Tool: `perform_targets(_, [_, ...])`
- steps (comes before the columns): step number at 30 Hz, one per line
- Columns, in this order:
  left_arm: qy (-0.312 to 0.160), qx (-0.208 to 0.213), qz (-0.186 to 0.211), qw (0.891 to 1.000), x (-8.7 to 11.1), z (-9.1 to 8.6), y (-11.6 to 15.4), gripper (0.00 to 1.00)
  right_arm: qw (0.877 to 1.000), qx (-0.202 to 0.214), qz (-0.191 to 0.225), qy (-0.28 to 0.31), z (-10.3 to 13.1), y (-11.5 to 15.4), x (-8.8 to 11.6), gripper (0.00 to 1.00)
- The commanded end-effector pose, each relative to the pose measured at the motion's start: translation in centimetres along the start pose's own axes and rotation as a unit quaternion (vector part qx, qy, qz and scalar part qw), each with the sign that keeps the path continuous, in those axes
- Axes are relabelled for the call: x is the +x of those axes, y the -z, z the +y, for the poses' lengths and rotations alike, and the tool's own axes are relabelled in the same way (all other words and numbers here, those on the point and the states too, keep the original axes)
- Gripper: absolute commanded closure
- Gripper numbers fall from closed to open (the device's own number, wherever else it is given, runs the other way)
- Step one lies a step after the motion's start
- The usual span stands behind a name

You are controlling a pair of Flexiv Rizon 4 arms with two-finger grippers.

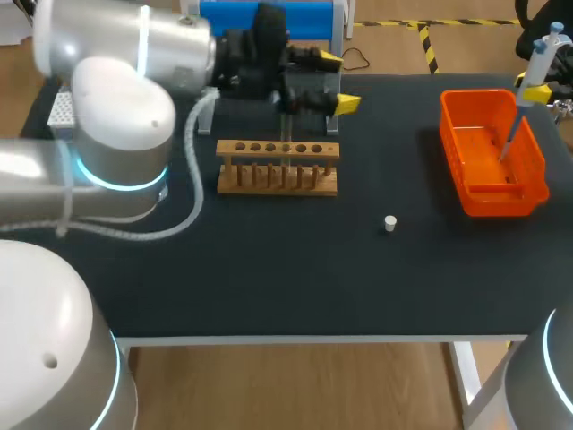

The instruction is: Invert the test tube, pick up the pipette, mount the tip to pipette, aspirate from beaker and dispense into the tube, eject the tip, return the pipette, and cap with the stopper.

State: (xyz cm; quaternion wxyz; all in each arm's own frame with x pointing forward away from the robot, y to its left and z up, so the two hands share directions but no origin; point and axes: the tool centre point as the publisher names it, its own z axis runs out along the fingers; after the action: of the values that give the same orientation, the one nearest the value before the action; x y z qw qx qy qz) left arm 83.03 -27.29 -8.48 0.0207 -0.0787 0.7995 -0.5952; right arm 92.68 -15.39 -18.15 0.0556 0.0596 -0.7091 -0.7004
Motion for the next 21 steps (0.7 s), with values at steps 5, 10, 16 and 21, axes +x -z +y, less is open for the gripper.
perform_targets(5, [0.006, -0.034, 0.001, 0.999, -1.0, -3.5, -10.9, 0.00, 1.000, 0.001, 0.003, 0.000, 0.0, 0.2, -0.1, 1.00])
perform_targets(10, [-0.002, -0.043, -0.005, 0.999, -1.6, -5.1, -14.5, 0.00, 1.000, 0.001, 0.003, 0.000, 0.0, 0.2, -0.1, 1.00])
perform_targets(16, [-0.020, -0.048, 0.008, 0.999, -2.2, -6.5, -18.4, 0.00, 1.000, 0.001, 0.003, 0.000, 0.0, 0.2, -0.1, 1.00])
perform_targets(21, [-0.021, -0.041, 0.016, 0.999, -2.4, -6.7, -18.9, 0.00, 1.000, 0.001, 0.003, 0.000, 0.0, 0.2, -0.1, 1.00])
